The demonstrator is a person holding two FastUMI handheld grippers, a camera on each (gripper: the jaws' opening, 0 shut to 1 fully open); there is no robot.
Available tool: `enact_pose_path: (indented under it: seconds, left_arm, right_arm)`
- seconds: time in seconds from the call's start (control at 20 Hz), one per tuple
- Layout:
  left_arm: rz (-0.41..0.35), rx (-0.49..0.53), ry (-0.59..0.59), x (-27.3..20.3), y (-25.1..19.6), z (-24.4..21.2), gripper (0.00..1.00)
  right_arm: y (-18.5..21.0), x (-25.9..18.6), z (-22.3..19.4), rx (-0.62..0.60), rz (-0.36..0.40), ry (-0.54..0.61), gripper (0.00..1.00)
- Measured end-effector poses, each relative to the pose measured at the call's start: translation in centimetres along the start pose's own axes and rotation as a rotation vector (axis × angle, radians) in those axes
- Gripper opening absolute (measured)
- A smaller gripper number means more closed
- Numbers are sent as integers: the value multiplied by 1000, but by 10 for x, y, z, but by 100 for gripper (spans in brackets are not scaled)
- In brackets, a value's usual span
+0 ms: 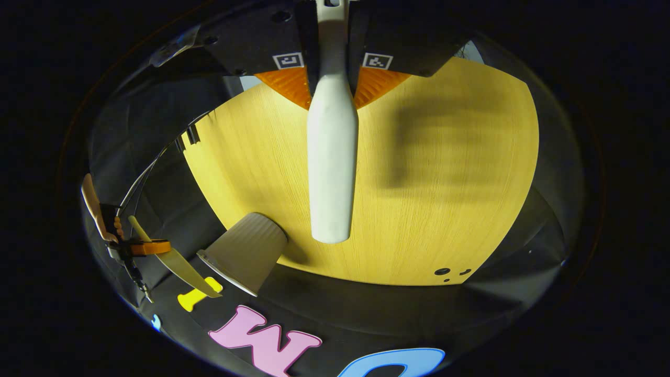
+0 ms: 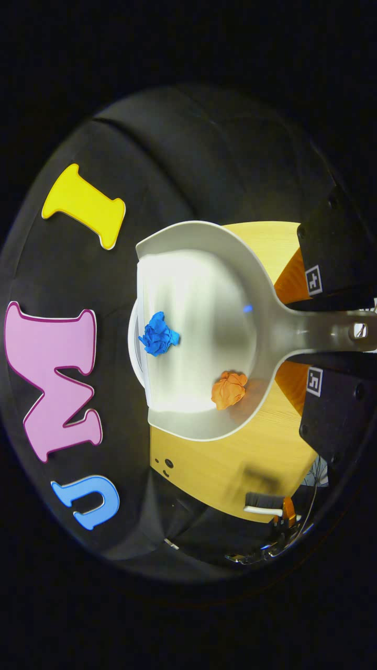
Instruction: Pick up the small broom and dustpan from the desktop, sweep the trash into the dustpan with the broom, and then empty the trash into the garbage bin.
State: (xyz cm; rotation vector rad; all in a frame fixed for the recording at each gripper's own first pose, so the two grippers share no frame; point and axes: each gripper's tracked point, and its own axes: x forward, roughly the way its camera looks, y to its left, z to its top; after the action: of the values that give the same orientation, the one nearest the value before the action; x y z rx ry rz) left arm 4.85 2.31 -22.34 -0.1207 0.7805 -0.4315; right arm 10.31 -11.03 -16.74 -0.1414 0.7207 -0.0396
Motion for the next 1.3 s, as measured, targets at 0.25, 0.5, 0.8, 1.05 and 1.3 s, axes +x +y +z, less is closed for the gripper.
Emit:
enact_pose_path:
  seconds: [0.25, 0.5, 0.8, 1.05, 1.3]
  left_arm:
    - [26, -14, -38, -3, -2, 14, 27]
    - [39, -11, -63, 0, -8, 24, 27]
    - [46, -33, -45, 2, -5, 25, 26]
    - [45, -58, -34, 5, -5, 20, 27]
    - [61, -59, -23, 6, -3, 13, 27]
  right_arm:
    - [-35, 21, 11, -96, -159, -32, 34]
    - [-61, 43, 27, -225, -338, -94, 35]
    - [-69, 53, 36, -432, -484, -139, 35]
    - [-73, 52, 42, -615, -618, -181, 35]
    - [-76, 45, 49, -785, -711, -218, 35]
